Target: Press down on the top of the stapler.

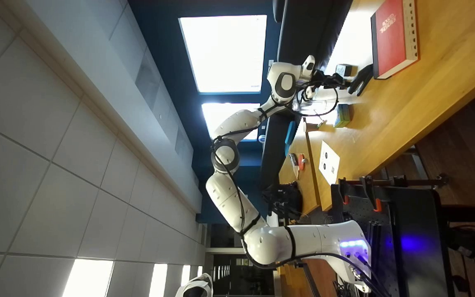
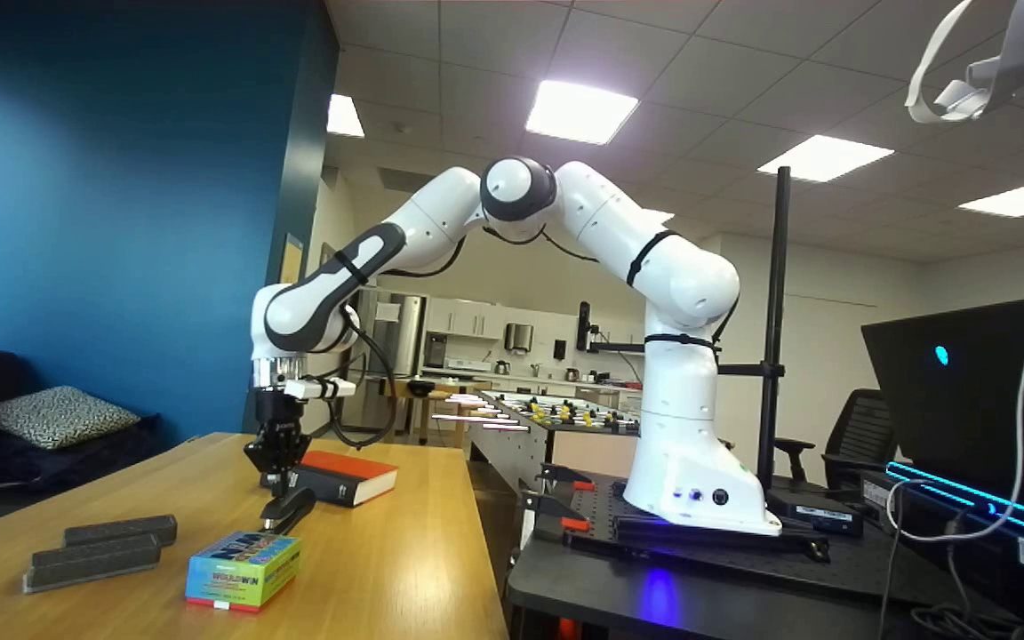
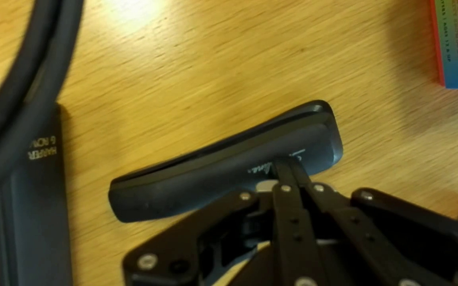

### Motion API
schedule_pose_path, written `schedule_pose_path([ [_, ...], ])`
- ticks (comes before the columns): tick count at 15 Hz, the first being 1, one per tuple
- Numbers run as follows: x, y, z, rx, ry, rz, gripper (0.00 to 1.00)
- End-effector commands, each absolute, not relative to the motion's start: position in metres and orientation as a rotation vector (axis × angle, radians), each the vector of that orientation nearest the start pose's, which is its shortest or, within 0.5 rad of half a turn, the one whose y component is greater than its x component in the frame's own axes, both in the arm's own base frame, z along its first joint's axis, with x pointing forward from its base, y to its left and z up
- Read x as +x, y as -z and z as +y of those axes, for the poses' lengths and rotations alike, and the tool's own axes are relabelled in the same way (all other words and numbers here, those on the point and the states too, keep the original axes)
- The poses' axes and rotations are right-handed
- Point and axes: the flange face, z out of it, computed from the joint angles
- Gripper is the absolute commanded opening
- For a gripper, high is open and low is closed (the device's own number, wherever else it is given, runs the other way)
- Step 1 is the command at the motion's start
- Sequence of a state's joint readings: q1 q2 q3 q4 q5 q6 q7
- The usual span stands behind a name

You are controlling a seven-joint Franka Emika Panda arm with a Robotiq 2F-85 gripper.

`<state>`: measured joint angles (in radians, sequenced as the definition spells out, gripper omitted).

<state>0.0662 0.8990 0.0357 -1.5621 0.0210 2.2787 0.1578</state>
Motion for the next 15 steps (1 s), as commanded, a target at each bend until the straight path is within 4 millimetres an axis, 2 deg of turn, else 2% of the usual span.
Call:
schedule_pose_path([
  [1, 0.677, -0.105, 0.064, -3.082, -0.254, 0.111, 0.0],
  [7, 0.675, -0.092, 0.064, -3.071, -0.263, 0.124, 0.0],
  [15, 0.655, -0.059, 0.065, -3.051, -0.298, 0.151, 0.0],
])
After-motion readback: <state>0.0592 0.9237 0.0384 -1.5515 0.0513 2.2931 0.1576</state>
